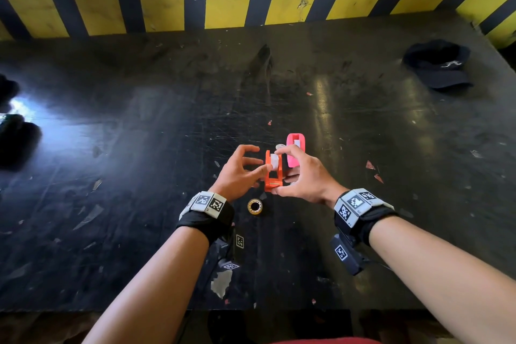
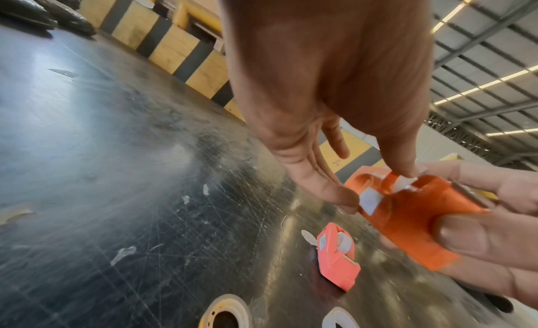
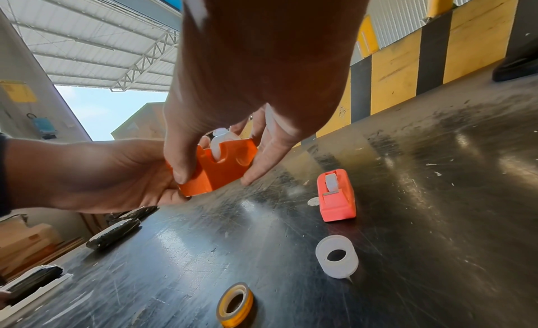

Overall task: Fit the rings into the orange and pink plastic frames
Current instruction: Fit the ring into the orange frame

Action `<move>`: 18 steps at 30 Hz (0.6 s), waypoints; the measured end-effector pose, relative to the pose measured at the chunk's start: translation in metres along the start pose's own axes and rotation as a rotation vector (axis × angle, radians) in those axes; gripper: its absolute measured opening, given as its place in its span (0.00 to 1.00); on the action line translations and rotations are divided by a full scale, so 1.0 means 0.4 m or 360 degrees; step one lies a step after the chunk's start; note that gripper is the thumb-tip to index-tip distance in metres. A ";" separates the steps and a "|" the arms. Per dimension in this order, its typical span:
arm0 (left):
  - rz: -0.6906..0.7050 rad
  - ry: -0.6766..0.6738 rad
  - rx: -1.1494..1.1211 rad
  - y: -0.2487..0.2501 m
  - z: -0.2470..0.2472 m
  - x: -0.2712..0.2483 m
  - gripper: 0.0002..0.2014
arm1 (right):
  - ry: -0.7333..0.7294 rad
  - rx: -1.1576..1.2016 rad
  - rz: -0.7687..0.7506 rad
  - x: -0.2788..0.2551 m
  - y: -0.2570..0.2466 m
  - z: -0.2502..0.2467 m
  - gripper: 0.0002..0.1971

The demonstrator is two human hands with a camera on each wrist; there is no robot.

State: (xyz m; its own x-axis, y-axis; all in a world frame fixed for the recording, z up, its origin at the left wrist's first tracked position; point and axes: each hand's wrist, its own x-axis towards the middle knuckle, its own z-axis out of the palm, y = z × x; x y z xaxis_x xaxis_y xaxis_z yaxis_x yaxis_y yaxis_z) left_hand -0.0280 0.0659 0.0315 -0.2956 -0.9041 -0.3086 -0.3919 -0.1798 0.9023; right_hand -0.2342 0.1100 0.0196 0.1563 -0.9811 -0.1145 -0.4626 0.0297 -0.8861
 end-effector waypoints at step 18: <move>0.0435 0.0234 0.0624 0.043 0.034 -0.021 0.04 | -0.0001 -0.0080 -0.0010 0.001 0.000 0.009 0.45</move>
State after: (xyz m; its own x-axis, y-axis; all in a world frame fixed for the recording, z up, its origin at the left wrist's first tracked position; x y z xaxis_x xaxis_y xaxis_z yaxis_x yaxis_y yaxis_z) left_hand -0.0440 0.0756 0.0456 -0.3184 -0.9480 -0.0058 -0.6238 0.2049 0.7543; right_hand -0.2309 0.1103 0.0180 0.1600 -0.9810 -0.1094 -0.5046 0.0140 -0.8632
